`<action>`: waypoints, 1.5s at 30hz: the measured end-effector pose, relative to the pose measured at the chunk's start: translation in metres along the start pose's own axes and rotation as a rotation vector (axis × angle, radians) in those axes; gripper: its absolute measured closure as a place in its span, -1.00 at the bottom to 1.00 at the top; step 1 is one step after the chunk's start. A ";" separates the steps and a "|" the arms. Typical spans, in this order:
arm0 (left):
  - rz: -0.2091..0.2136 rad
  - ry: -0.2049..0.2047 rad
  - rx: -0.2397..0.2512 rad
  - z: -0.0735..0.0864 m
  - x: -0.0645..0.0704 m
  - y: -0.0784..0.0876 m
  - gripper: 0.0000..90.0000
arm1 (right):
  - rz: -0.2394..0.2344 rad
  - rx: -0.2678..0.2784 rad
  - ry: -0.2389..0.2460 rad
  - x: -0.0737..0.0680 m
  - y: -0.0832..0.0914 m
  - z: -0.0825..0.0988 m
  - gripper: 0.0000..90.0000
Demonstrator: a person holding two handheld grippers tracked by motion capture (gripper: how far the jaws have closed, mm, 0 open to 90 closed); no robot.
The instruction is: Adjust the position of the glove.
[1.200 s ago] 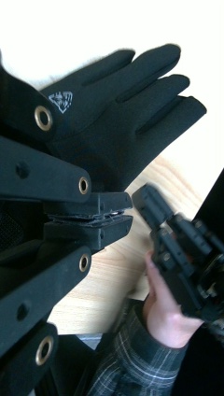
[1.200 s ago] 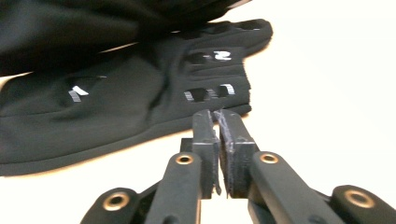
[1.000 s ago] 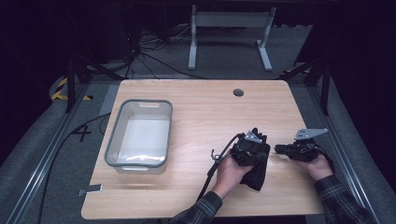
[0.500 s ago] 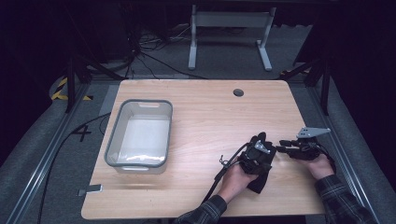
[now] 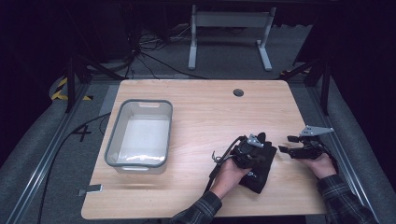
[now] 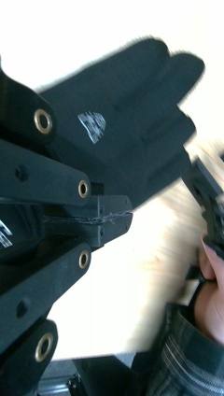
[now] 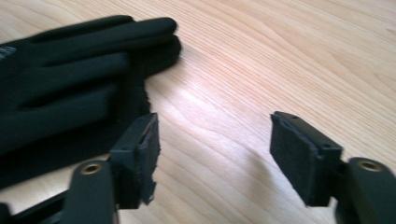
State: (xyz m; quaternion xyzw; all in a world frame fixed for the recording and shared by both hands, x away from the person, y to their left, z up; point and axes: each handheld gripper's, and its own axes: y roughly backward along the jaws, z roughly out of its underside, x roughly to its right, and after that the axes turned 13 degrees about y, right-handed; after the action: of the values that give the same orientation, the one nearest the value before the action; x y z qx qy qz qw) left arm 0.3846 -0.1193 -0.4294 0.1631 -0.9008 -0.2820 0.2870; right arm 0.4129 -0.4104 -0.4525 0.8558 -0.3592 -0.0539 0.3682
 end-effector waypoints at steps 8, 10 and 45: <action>0.049 -0.037 -0.034 0.008 0.019 -0.004 1.00 | 0.023 -0.013 -0.003 0.004 -0.002 0.005 -0.43; 0.063 -0.046 -0.049 0.011 0.024 -0.008 1.00 | 0.026 -0.015 -0.001 0.004 -0.002 0.005 -0.43; -0.138 -0.012 -0.163 0.045 -0.008 0.029 1.00 | 0.051 -0.014 0.027 0.004 -0.005 0.009 -0.54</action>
State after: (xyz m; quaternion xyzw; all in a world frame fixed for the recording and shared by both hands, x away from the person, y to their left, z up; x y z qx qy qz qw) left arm 0.3595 -0.0740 -0.4454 0.1994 -0.8633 -0.3743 0.2738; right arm 0.4157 -0.4157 -0.4621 0.8445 -0.3755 -0.0356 0.3803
